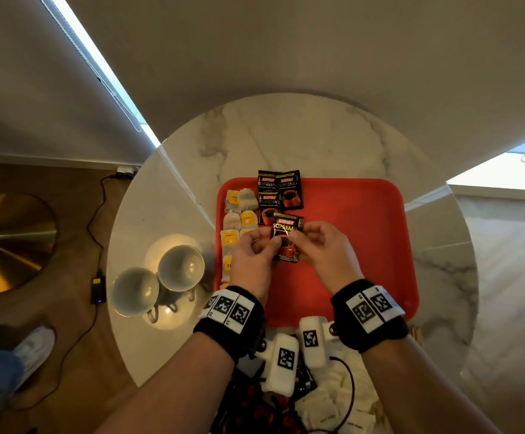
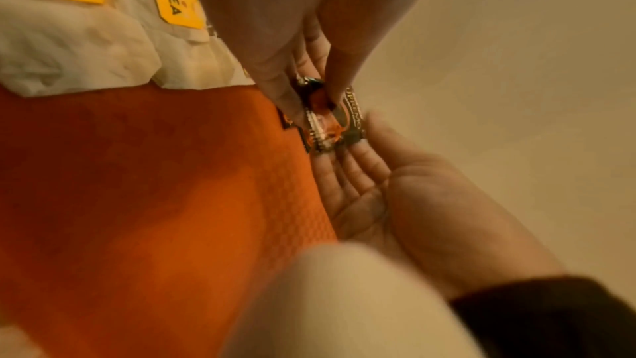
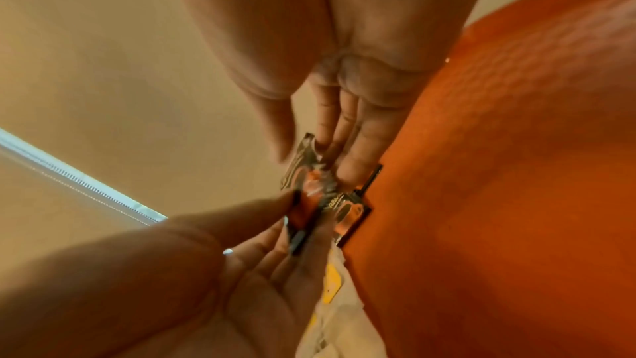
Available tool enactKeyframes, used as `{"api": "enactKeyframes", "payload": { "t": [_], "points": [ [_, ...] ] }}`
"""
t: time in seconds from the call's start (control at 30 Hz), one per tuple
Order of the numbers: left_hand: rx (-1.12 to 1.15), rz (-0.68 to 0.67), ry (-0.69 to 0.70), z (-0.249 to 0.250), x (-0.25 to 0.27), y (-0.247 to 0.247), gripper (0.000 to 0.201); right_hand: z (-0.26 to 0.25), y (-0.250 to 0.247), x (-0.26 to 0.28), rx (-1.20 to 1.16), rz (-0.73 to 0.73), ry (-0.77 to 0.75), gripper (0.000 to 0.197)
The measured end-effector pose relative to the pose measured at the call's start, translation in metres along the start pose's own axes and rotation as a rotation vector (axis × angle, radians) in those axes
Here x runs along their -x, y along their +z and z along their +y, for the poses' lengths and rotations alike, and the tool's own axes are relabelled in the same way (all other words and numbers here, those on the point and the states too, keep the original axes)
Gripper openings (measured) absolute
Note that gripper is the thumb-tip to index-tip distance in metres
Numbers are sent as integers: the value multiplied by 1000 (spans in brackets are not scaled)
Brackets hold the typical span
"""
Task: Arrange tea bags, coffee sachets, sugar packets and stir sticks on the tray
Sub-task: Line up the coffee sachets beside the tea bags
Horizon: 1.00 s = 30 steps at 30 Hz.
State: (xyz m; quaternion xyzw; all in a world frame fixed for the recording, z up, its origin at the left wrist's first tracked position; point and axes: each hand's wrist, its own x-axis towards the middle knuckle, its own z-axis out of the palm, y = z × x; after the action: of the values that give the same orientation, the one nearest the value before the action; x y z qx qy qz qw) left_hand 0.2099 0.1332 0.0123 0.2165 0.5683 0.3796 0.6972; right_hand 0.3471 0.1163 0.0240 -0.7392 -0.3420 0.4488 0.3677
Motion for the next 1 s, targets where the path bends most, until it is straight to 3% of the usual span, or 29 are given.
{"api": "enactKeyframes", "payload": {
  "t": [0.17, 0.3, 0.47, 0.57, 0.7, 0.87, 1.0],
  "points": [
    [-386, 9, 213, 6, -17, 8, 15, -2, -2, -29, 122, 99, -26, 15],
    [-937, 24, 432, 15, -42, 8, 15, -7, -6, -66, 274, 60, 2, 14],
    [-1393, 18, 641, 27, -64, 11, 40, 0, -1, -99, 447, 70, 20, 32],
    [-1571, -76, 585, 33, -77, 14, 56, 5, 5, -105, 469, 133, 10, 40],
    [-1693, -143, 565, 33, -91, 14, 57, 3, 16, -111, 394, 139, 23, 35],
    [-1738, -150, 574, 30, -97, 8, 58, 8, 19, -113, 225, 97, 81, 28],
    [-1733, -172, 578, 31, -99, 6, 62, 11, 18, -114, 162, 155, 76, 30]
  ]
}}
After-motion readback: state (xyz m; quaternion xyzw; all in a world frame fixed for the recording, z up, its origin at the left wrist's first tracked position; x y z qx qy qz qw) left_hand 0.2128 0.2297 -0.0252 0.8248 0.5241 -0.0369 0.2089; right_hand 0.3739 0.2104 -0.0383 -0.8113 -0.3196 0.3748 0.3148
